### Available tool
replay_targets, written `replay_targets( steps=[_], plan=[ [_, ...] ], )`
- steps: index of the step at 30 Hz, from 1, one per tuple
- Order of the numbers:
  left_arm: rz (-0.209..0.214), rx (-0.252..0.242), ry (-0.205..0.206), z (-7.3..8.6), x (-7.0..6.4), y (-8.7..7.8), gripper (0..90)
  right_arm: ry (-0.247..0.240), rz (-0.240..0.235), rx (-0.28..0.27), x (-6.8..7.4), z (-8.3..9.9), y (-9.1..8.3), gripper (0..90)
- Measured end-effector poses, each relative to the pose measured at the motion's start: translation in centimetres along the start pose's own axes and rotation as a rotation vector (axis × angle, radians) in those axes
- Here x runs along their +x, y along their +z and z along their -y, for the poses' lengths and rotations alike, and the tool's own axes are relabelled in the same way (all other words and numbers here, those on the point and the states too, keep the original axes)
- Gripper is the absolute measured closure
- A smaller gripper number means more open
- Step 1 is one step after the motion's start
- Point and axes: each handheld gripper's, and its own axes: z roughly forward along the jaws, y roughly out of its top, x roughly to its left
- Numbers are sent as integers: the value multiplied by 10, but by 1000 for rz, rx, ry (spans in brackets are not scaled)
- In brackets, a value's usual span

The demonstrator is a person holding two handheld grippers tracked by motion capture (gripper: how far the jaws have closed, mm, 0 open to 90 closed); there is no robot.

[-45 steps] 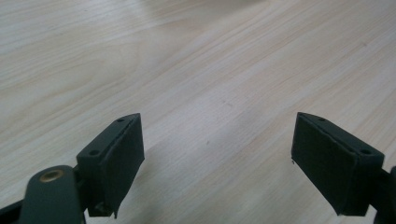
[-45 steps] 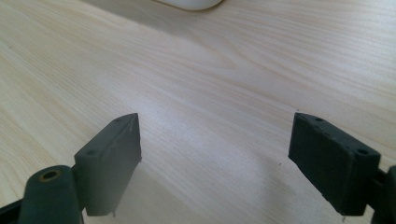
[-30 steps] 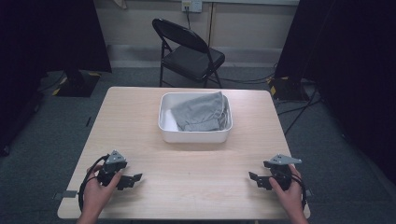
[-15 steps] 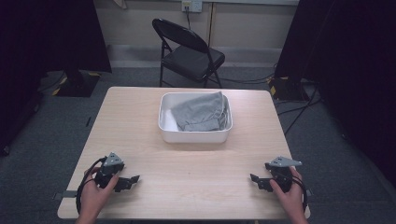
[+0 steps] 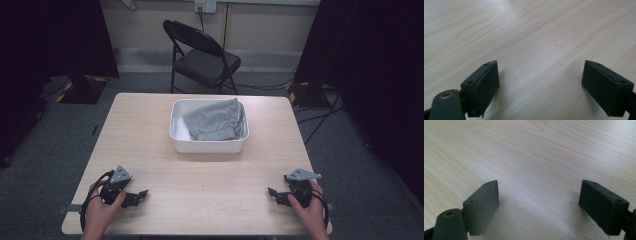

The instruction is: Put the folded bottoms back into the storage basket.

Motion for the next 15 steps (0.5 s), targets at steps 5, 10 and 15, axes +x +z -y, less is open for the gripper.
replay_targets(
  steps=[5, 10, 15],
  plan=[
    [10, -21, 9, 4, 0, 2, 56, 2, 3, 1, 0, 0, 0, 157],
    [13, -15, 18, 3, 0, 3, 35, 7, 11, 0, 1, 2, -2, 157],
    [14, -12, 19, 3, 0, 3, 18, 9, 12, 0, 1, 2, -2, 156]
  ],
)
